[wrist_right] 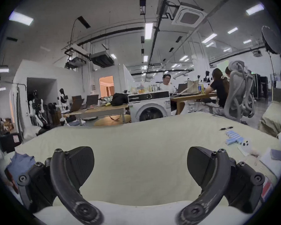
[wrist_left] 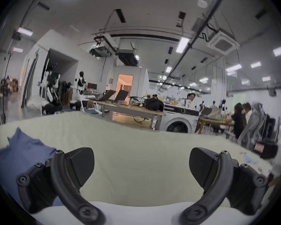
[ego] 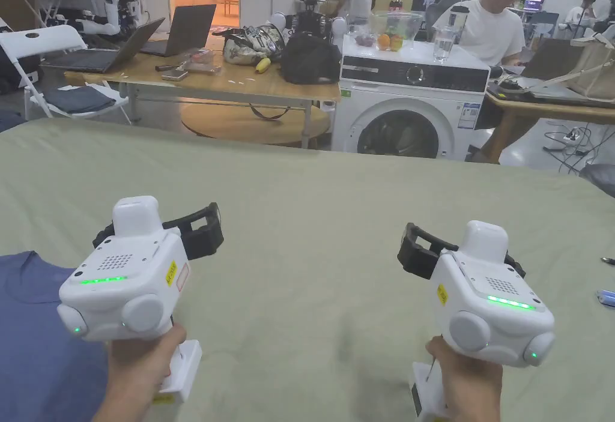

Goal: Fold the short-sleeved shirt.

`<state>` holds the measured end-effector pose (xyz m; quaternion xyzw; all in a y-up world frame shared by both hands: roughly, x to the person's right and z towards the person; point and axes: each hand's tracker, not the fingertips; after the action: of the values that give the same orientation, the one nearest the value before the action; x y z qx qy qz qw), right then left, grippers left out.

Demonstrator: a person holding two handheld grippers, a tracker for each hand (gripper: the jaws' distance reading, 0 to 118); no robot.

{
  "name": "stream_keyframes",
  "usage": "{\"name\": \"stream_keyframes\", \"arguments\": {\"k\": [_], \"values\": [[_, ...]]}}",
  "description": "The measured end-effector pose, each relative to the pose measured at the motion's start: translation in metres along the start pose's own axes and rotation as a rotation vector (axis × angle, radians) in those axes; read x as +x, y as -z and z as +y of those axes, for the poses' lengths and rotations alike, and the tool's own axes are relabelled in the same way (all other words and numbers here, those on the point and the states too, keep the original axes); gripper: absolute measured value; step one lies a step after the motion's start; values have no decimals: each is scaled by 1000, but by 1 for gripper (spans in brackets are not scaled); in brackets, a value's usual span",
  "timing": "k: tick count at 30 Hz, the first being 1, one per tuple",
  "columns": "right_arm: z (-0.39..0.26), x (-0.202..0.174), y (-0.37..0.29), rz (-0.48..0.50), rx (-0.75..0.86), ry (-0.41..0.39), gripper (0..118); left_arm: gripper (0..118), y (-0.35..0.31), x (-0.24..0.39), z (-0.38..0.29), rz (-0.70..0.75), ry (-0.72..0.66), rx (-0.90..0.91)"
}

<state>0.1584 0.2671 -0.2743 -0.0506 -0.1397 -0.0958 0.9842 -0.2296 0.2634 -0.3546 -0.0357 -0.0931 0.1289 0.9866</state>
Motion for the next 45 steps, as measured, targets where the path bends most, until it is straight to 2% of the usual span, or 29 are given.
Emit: {"name": "stream_keyframes", "arguments": {"k": [3,6,8,12,15,22,29,34,45], "values": [[2,0,0,10,11,-8,115,116,-11,1,4,1,-69,39],[3,-2,-2,17,42,-46,115,116,-12,-4,5,-26,-76,57],[1,-6,-2,10,73,-125,115,116,-12,2,7,22,23,55],[-5,-18,-4,-14,86,-296,115,116,-13,10,5,-5,159,26],[-7,-21,-6,24,89,-272,114,116,-17,17,3,-58,198,32],[-4,-22,-5,21,46,-206,114,116,-14,28,-2,-8,334,-9],[-6,-14,-5,-29,41,-165,114,116,-6,17,-1,8,289,-45],[-6,-14,-4,-54,34,-173,114,116,-5,18,-4,15,313,-50],[-6,-17,-4,-36,6,-209,114,116,-8,22,-1,8,367,-28]]}}
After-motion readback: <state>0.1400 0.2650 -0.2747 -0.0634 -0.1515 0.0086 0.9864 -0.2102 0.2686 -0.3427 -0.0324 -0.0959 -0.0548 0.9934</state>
